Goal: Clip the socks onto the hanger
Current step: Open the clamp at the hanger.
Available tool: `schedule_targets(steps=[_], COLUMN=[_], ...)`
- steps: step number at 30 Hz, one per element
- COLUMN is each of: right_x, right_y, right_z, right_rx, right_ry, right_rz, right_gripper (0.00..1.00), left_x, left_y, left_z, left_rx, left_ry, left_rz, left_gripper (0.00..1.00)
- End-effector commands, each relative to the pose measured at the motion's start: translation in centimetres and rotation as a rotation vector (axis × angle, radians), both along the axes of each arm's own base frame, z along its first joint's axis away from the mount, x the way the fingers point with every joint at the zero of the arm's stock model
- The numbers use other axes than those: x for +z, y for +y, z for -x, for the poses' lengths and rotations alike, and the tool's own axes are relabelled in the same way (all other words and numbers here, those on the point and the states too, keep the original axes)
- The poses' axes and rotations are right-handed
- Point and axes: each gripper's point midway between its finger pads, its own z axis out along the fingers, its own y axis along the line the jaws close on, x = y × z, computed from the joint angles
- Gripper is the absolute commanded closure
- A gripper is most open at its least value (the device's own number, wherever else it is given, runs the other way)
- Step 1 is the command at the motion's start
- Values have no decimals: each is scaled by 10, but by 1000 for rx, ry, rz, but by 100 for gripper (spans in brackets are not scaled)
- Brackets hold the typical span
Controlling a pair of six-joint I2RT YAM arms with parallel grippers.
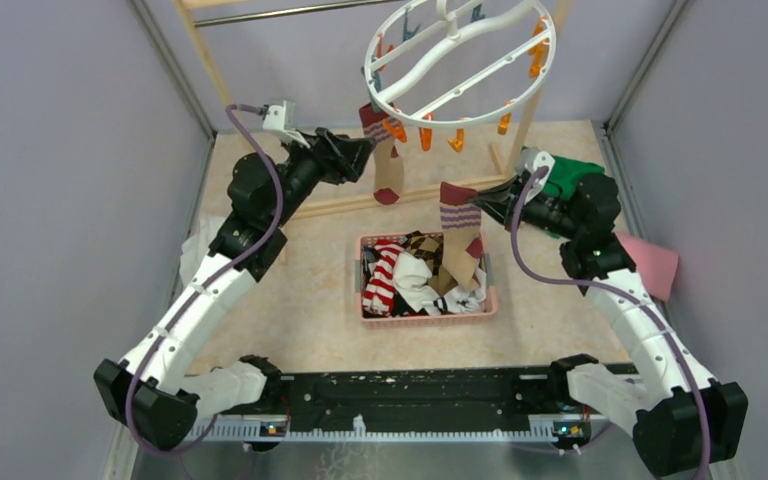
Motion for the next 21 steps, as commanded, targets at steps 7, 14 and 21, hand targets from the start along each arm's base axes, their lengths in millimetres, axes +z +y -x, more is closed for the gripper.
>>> schedule_targets(steps=[7,14,21], right_x=[54,96,98], right_y=[-22,-30,-27], right_z=[-38,-49,-47], right_rx=[-234,-293,-267], right_ry=[-103,-156,-172], right_rz=[-43,-95,-86], right_gripper=[100,100,100], left_x=[1,-11,-19], left_y=[-40,-50,-52], left_z=[-22,-37,-55], left_rx=[-145,-162,-128], left_ry=[-13,11,18], left_rz=[17,23,-7], left_gripper=[26,25,24])
